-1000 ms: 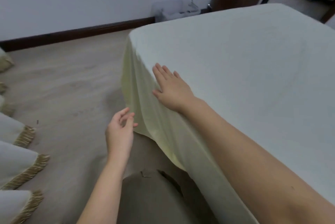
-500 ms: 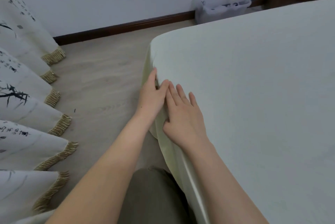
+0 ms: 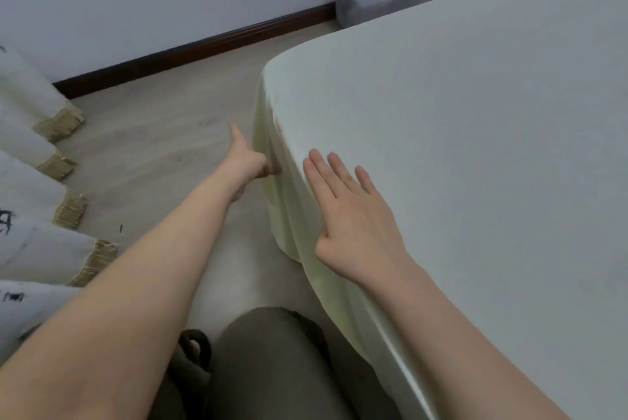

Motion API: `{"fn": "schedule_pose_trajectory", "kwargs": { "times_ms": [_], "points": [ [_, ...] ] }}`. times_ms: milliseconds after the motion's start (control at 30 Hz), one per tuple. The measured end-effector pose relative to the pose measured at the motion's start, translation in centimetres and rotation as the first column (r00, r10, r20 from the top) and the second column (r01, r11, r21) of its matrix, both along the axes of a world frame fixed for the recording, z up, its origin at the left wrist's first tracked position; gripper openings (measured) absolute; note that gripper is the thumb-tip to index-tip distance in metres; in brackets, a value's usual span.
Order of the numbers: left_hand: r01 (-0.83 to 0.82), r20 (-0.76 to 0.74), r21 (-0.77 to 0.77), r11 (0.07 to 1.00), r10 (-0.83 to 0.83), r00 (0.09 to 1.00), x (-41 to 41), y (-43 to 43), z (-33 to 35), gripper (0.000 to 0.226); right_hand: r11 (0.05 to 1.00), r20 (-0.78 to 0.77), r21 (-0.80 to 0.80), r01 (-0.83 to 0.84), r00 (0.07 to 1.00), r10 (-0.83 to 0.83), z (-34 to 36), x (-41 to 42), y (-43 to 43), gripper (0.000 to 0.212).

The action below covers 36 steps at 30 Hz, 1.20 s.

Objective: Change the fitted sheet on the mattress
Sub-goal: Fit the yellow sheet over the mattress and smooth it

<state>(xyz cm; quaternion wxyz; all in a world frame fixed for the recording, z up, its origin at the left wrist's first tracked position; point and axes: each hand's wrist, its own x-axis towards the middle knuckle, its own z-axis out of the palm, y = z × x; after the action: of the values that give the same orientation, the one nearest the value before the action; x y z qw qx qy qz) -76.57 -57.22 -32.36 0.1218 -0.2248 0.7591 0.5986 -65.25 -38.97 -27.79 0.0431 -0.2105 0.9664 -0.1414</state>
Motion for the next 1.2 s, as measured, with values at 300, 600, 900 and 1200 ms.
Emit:
{"fn": "schedule_pose_trajectory", "kwargs": {
  "times_ms": [300,600,900,1200],
  "points": [
    [0.586,0.207,-0.008,0.810,-0.572,0.794,-5.3,-4.0,-3.7,0.087,0.992,-0.008,0.084,0.097,0.995,-0.097,0.5,0.4,-0.9,0.088],
    [0.640,0.152,0.087,0.763,-0.645,0.749,-5.4,-5.3,-10.4,0.043,0.985,-0.009,0.106,0.135,0.991,-0.135,0.4,0.4,-0.9,0.076],
    [0.388,0.012,0.293,0.874,-0.409,0.912,-4.5,-5.1,-13.9,0.017,0.935,-0.192,0.276,0.225,0.966,-0.176,-0.2,1.0,-2.3,0.078],
    [0.270,0.006,0.406,0.873,-0.298,0.955,-4.7,-3.7,-15.3,0.020,0.823,-0.167,0.247,0.511,0.859,-0.483,-11.7,2.6,-11.1,0.076]
  ]
}}
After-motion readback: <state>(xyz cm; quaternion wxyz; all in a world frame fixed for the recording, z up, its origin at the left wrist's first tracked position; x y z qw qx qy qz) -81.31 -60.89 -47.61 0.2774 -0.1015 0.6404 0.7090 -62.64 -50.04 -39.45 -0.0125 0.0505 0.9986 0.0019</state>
